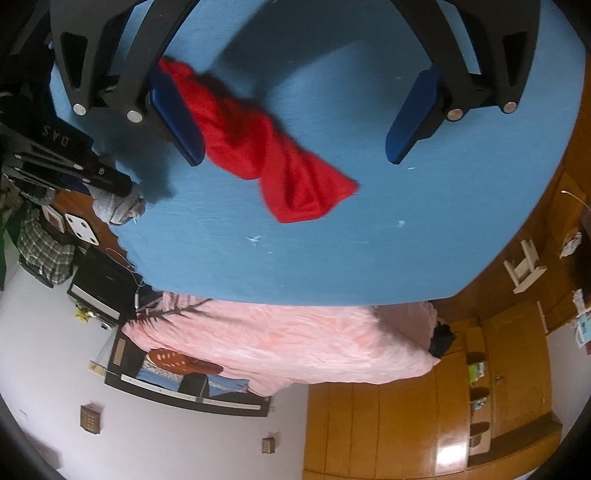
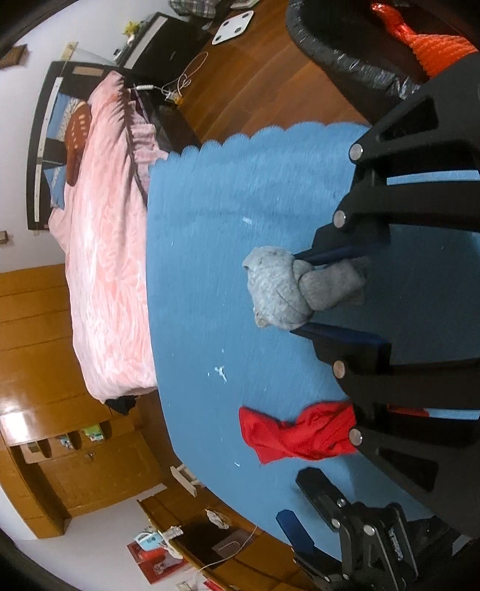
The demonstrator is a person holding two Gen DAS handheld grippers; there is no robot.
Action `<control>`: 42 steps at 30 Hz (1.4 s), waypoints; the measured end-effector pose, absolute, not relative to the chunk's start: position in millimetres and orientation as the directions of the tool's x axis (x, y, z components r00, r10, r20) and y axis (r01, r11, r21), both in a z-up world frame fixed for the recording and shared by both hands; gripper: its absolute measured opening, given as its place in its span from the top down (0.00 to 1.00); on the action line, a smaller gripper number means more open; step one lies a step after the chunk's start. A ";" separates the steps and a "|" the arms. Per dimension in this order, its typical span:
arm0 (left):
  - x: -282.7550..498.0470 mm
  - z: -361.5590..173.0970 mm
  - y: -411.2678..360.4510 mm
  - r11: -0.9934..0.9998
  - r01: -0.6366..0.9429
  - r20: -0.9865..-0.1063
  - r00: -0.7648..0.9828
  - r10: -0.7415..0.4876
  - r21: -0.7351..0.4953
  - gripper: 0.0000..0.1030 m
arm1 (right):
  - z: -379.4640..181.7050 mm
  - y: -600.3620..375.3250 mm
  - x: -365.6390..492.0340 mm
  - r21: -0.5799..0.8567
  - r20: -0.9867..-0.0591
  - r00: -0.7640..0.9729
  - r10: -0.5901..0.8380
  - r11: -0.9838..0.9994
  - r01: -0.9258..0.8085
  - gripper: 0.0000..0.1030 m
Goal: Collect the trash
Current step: 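Grasp the red glove with the left tool while the right tool holds the grey cloth, then carry the red glove and grey cloth over the black bin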
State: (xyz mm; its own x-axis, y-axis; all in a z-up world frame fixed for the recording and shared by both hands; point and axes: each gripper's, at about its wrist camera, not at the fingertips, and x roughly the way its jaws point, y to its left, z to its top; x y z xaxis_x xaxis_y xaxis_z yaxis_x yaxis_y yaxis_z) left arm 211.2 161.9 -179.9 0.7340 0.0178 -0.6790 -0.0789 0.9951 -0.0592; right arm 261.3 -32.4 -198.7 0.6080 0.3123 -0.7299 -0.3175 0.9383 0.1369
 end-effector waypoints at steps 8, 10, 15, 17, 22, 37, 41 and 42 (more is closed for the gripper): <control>234.0 -196.3 142.6 0.997 -0.032 -0.730 0.683 -0.032 -0.074 0.19 | -205.0 -43.5 259.6 0.154 -0.737 0.602 0.307 0.944 -0.293 0.70; 238.9 -201.5 139.7 0.996 -0.020 -0.749 0.660 -0.051 -0.086 0.26 | -206.6 -43.8 260.1 0.159 -0.740 0.598 0.309 0.943 -0.291 0.70; 241.7 -207.1 141.5 0.994 -0.013 -0.767 0.637 -0.073 -0.105 0.63 | -207.9 -42.9 261.3 0.163 -0.742 0.594 0.311 0.943 -0.291 0.67; 241.5 -207.0 144.1 0.992 -0.005 -0.764 0.638 -0.095 -0.127 0.74 | -208.1 -42.7 261.4 0.166 -0.742 0.592 0.314 0.942 -0.292 0.67; 236.7 -202.3 147.7 0.992 0.002 -0.749 0.655 -0.098 -0.129 0.83 | -207.7 -42.3 263.1 0.160 -0.738 0.599 0.309 0.943 -0.291 0.49; 224.3 -189.9 162.7 0.995 -0.025 -0.729 0.683 -0.051 -0.092 0.83 | -212.0 -30.2 271.8 0.149 -0.757 0.571 0.317 0.935 -0.321 0.66; 220.4 -186.4 161.2 0.996 -0.032 -0.720 0.693 -0.040 -0.086 0.83 | -206.3 -31.3 266.0 0.150 -0.749 0.579 0.322 0.934 -0.325 0.67; 218.7 -184.6 161.0 0.996 -0.034 -0.716 0.697 -0.037 -0.085 0.83 | -203.5 -32.0 264.0 0.151 -0.744 0.584 0.324 0.933 -0.326 0.67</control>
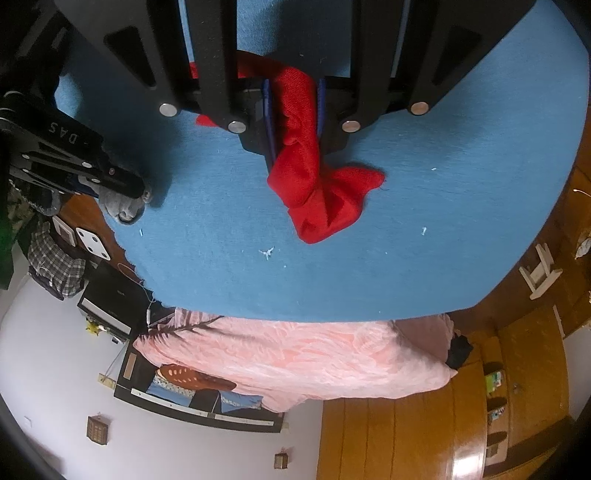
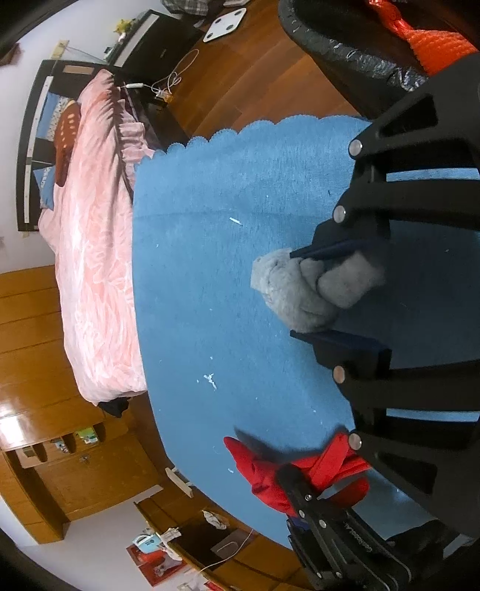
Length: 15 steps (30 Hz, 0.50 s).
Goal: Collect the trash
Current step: 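Carry the red glove and grey cloth over the black bin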
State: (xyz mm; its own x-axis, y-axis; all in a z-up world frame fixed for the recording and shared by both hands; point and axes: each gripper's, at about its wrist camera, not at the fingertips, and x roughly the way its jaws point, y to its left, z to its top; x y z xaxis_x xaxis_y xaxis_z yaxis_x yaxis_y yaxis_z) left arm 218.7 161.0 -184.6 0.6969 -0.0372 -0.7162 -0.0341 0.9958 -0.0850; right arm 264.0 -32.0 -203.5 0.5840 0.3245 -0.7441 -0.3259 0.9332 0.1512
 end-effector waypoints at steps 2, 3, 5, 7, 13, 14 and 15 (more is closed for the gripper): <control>215.9 -180.4 160.4 0.996 -0.038 -0.710 0.704 -0.033 -0.084 0.83 | -197.1 -32.4 260.7 0.155 -0.734 0.592 0.331 0.932 -0.329 0.67; 214.6 -177.8 160.3 0.996 -0.039 -0.706 0.708 -0.031 -0.083 0.83 | -192.5 -32.6 258.0 0.156 -0.727 0.599 0.335 0.931 -0.331 0.67; 210.9 -170.6 158.0 0.996 -0.040 -0.696 0.718 -0.024 -0.076 0.83 | -183.8 -34.2 253.2 0.164 -0.714 0.610 0.345 0.929 -0.333 0.67; 208.1 -163.3 155.6 0.997 -0.039 -0.686 0.728 -0.021 -0.073 0.83 | -174.7 -37.2 247.6 0.178 -0.700 0.618 0.357 0.926 -0.333 0.66; 197.5 -142.9 144.7 0.997 -0.033 -0.667 0.744 -0.026 -0.075 0.83 | -151.6 -46.5 231.7 0.178 -0.676 0.641 0.363 0.925 -0.336 0.67; 194.7 -139.3 142.6 0.996 -0.032 -0.663 0.748 -0.029 -0.080 0.83 | -147.7 -48.6 228.9 0.179 -0.671 0.645 0.364 0.925 -0.335 0.66; 192.0 -135.8 140.4 0.996 -0.031 -0.660 0.751 -0.032 -0.085 0.83 | -143.0 -52.1 224.3 0.178 -0.665 0.652 0.364 0.925 -0.335 0.66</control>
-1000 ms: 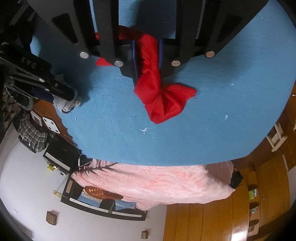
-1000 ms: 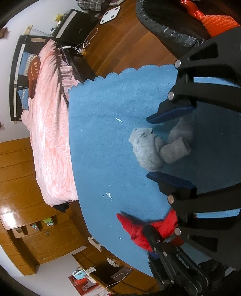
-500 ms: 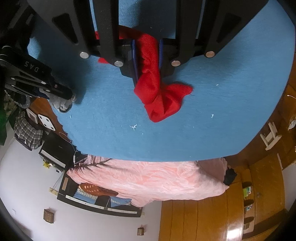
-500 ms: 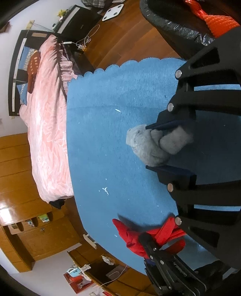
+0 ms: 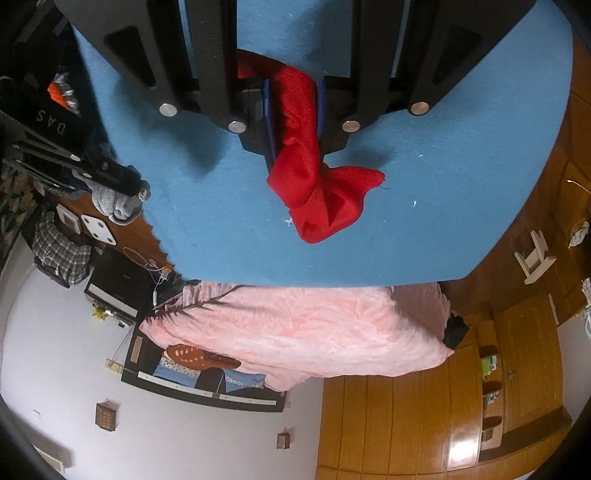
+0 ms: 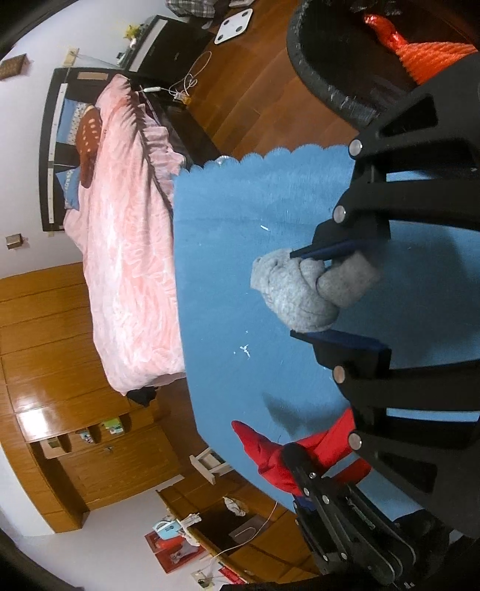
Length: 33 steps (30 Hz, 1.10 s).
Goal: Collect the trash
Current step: 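Carry the red glove and grey cloth over the black bin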
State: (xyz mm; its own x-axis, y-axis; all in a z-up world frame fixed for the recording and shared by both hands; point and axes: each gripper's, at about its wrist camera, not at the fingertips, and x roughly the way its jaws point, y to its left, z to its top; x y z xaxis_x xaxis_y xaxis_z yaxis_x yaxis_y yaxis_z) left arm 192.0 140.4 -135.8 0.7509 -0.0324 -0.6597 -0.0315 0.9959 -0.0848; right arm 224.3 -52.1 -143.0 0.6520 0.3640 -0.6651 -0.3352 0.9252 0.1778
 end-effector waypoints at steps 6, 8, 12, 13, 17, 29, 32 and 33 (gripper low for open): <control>178.6 -121.1 123.7 0.995 -0.019 -0.652 0.757 -0.047 -0.094 0.83 | -121.1 -69.6 202.4 0.174 -0.641 0.678 0.359 0.929 -0.328 0.66; 174.4 -115.3 116.6 0.995 -0.010 -0.650 0.758 -0.057 -0.099 0.83 | -115.3 -76.6 195.5 0.174 -0.635 0.685 0.357 0.930 -0.323 0.66; 165.6 -103.3 102.9 0.995 0.008 -0.638 0.767 -0.071 -0.101 0.83 | -101.0 -94.0 178.7 0.182 -0.620 0.700 0.353 0.933 -0.309 0.66; 163.1 -99.3 98.3 0.994 0.013 -0.635 0.769 -0.077 -0.104 0.83 | -98.6 -97.2 175.5 0.182 -0.618 0.703 0.352 0.934 -0.307 0.66; 152.8 -87.2 80.5 0.992 0.045 -0.624 0.773 -0.109 -0.117 0.83 | -87.6 -114.1 160.0 0.194 -0.606 0.713 0.352 0.935 -0.297 0.66; 127.1 -58.1 17.5 0.979 0.177 -0.584 0.786 -0.200 -0.097 0.83 | -57.2 -174.0 117.1 0.153 -0.556 0.783 0.280 0.960 -0.235 0.66; 123.2 -52.2 1.3 0.974 0.208 -0.574 0.788 -0.223 -0.093 0.83 | -51.8 -192.1 110.3 0.151 -0.542 0.800 0.258 0.966 -0.209 0.67; 121.7 -50.1 -4.4 0.972 0.218 -0.571 0.788 -0.229 -0.089 0.83 | -50.5 -198.5 108.4 0.151 -0.539 0.804 0.251 0.968 -0.201 0.66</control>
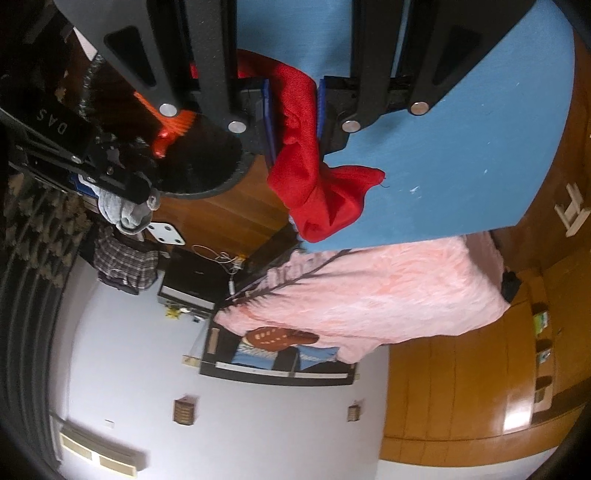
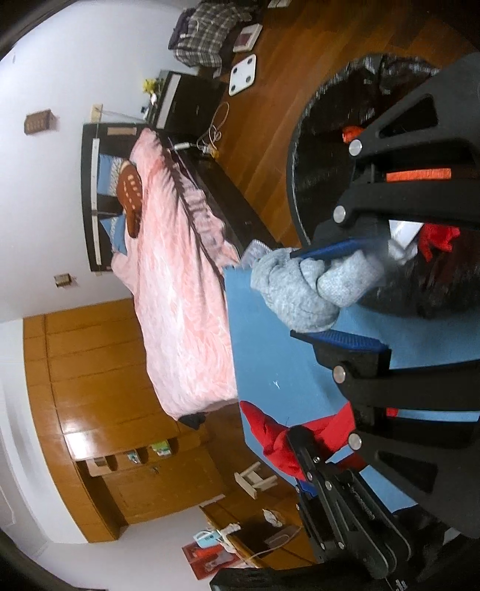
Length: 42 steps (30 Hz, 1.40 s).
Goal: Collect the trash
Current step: 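Carry the red glove and grey cloth over the black bin, then open both tools to drop the glove and cloth into the bin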
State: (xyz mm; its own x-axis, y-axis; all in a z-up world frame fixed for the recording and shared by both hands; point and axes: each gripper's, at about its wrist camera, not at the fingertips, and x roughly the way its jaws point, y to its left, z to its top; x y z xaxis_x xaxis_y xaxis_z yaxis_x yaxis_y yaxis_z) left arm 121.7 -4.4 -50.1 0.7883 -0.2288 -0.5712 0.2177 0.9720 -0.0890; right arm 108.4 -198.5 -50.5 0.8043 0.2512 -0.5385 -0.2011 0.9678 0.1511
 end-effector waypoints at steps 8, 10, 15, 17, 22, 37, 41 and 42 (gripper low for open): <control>109.8 -38.9 -49.1 0.951 0.301 -0.554 0.782 -0.286 -0.066 0.83 | -48.6 -240.3 90.3 0.141 -0.524 0.830 0.193 0.980 -0.140 0.66; 108.2 -38.2 -61.2 0.944 0.323 -0.550 0.778 -0.303 -0.063 0.83 | -49.3 -251.9 86.4 0.137 -0.522 0.835 0.175 0.983 -0.121 0.66; 106.3 -40.5 -86.8 0.927 0.370 -0.554 0.760 -0.339 -0.060 0.83 | -53.7 -280.4 77.4 0.136 -0.524 0.842 0.130 0.988 -0.069 0.66; 107.7 -42.1 -96.4 0.919 0.389 -0.554 0.753 -0.354 -0.059 0.83 | -55.7 -289.3 74.3 0.136 -0.525 0.843 0.116 0.989 -0.051 0.66; 112.5 -48.7 -122.1 0.897 0.439 -0.561 0.728 -0.394 -0.060 0.83 | -62.0 -313.6 70.8 0.131 -0.532 0.843 0.072 0.991 -0.002 0.66; 143.7 -88.2 -170.4 0.851 0.521 -0.613 0.653 -0.445 -0.063 0.83 | -95.4 -348.1 82.4 0.109 -0.583 0.812 0.021 0.993 0.053 0.66; 155.9 -96.6 -176.2 0.847 0.529 -0.628 0.639 -0.445 -0.062 0.83 | -104.3 -348.5 91.0 0.110 -0.592 0.805 0.028 0.993 0.047 0.66; 157.5 -99.7 -176.5 0.845 0.531 -0.631 0.635 -0.445 -0.062 0.83 | -106.7 -349.1 93.7 0.112 -0.594 0.804 0.030 0.993 0.046 0.66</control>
State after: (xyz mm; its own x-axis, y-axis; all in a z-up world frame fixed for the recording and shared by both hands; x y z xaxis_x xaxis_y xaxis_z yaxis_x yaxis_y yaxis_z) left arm 157.5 -176.5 -99.7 0.6349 -0.4451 -0.6315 0.5308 0.8452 -0.0621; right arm 93.7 -349.1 -106.7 0.8036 0.0298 -0.5944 0.0464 0.9926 0.1125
